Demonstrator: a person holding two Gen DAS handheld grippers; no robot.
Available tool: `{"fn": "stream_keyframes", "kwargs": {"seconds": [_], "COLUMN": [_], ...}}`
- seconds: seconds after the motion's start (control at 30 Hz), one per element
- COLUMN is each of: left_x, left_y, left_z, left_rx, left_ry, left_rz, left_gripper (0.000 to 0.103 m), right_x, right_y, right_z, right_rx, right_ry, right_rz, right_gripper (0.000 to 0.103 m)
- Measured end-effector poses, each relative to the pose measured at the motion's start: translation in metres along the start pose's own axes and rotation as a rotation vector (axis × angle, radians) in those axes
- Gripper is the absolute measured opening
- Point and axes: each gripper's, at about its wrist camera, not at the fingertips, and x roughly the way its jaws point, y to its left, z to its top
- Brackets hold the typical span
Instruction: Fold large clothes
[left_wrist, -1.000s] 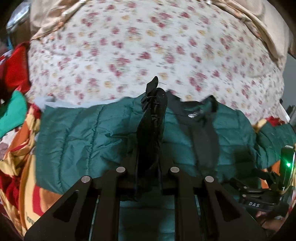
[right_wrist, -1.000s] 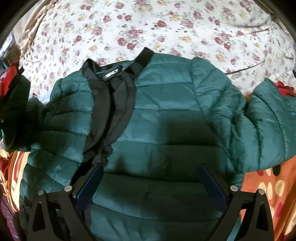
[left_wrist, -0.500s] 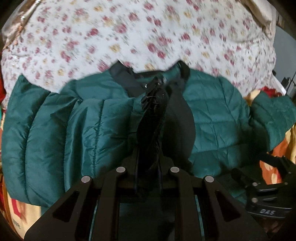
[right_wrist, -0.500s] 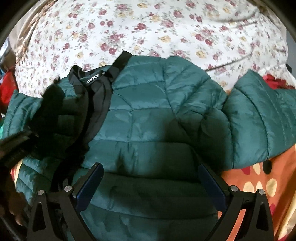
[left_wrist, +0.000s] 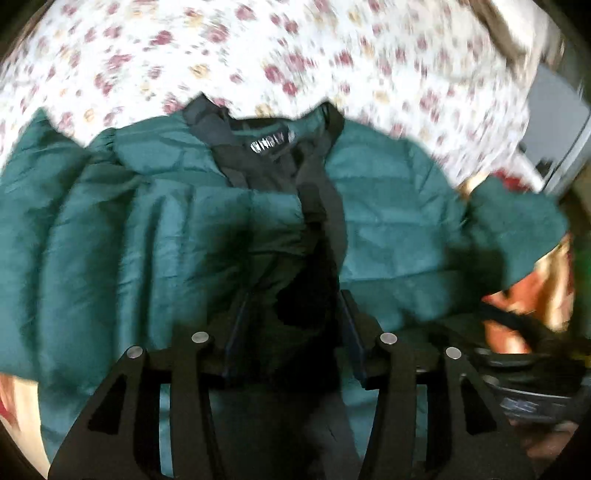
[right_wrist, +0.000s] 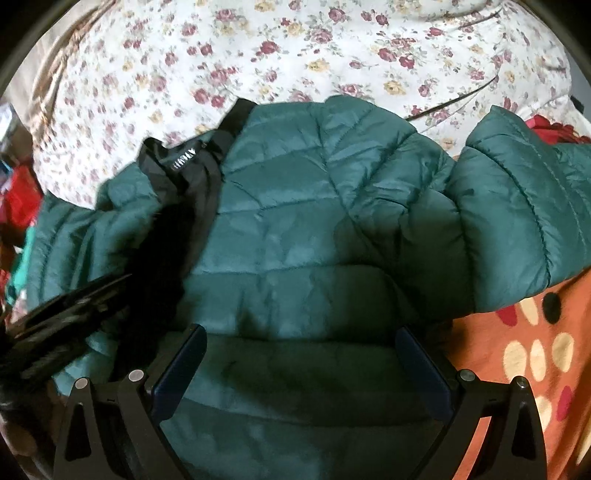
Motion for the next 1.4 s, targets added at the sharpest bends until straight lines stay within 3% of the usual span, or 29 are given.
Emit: {"fn": "stream_keyframes", "kwargs": {"seconds": [0.1,0.33,0.43,0.53,0.67,0.8,0.87,1.03,1.23,1.4], "left_x": [-0.043,-0.116,-0.122,-0.121,-0.102,-0.083,-0.078,-0.073,-0.074,-0.066], "left_y": [0.018,0.076,0.101,0.125,0.147,0.158,0.157,0.154,0.146,0.138], "left_z": [0.000,-0.009,-0.014,-0.019,-0.023,-0.028,-0.028,-0.027,-0.026,-0.023], "left_rx": [-0.040,-0.068,-0.099,-0.136,-0.196,-0.231,-0.232,-0.221,-0.213,-0.202], "left_ry": [-0.059,-0.201,-0.210,-0.198,-0.162,-0.133,-0.128,-0.127,-0.124,-0.114], "left_rz": [-0.005,0.173,0.262,0.311,0.313,0.286,0.285,0.288,0.277,0.280], "left_gripper": [0.062,0.070,0.070,0.070,0.070,0.070,0.070,0.070,0.070,0.070], "right_x": [-0.005,-0.003,0.002,0.013,0.037,0.061,0.066,0.061,0.018,-0.009], "right_y": [0.013,0.068,0.091,0.107,0.117,0.125,0.127,0.130,0.127,0.097], "right_z": [0.002,0.004,0.007,0.015,0.027,0.029,0.027,0.027,0.035,0.047], "right_rx": [-0.007,-0.108,-0.150,-0.152,-0.109,-0.108,-0.130,-0.181,-0.243,-0.230], "right_ry": [-0.008,-0.014,-0.034,-0.033,-0.012,0.019,0.012,-0.023,-0.159,-0.232], "right_rz": [0.025,0.084,0.088,0.097,0.105,0.098,0.082,0.075,0.031,-0.047], "right_gripper": [0.102,0.101,0.100,0.093,0.088,0.056,0.050,0.022,0.016,0.016]}}
